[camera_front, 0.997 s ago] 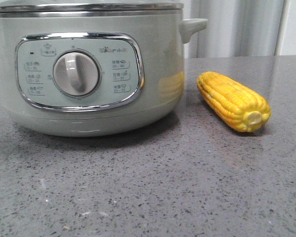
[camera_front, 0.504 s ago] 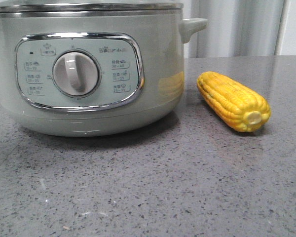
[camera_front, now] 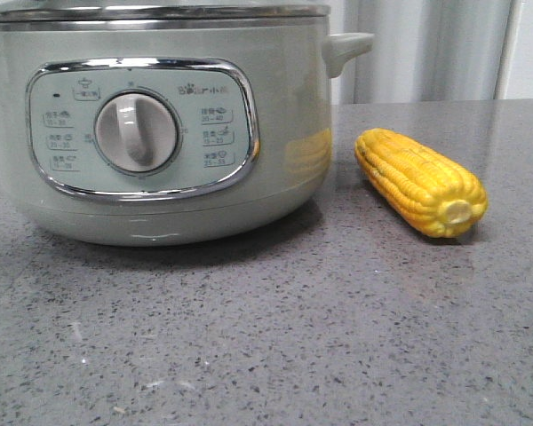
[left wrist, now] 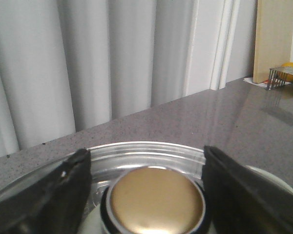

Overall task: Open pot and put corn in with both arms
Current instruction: 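Lower the left gripper and close it on the silver lid knob, then lift the glass lid by its knob and move it off the pot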

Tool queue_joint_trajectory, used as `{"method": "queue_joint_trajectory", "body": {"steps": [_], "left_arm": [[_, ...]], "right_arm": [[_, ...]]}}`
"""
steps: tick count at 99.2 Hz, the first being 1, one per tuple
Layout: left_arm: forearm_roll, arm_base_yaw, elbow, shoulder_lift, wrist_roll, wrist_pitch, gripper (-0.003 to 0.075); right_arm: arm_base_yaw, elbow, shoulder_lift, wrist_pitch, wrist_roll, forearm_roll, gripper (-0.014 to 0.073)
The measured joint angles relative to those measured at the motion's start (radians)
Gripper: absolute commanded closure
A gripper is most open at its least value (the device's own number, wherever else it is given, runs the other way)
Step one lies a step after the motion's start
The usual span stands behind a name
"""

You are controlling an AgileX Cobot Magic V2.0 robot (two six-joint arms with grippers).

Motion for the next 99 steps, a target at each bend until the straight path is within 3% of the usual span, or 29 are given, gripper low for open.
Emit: {"method": "queue_joint_trajectory", "body": {"steps": [29, 72, 99], "left_arm": [[-0.003, 0.0, -0.004, 0.005, 0.0, 0.0, 0.0307], [-0.003, -0.001, -0.004, 0.005, -0.002, -0.007, 0.0628], [-0.003, -0.001, -0.004, 0.007, -0.002, -0.015, 0.0737]], "right_arm": [[0.0, 0.0, 0.0, 0.0, 0.0, 0.0, 0.0651], [0.0, 0.0, 0.0, 0.0, 0.0, 0.009, 0.0651], [0.0, 0.0, 0.0, 0.0, 0.0, 0.009, 0.0651]]}}
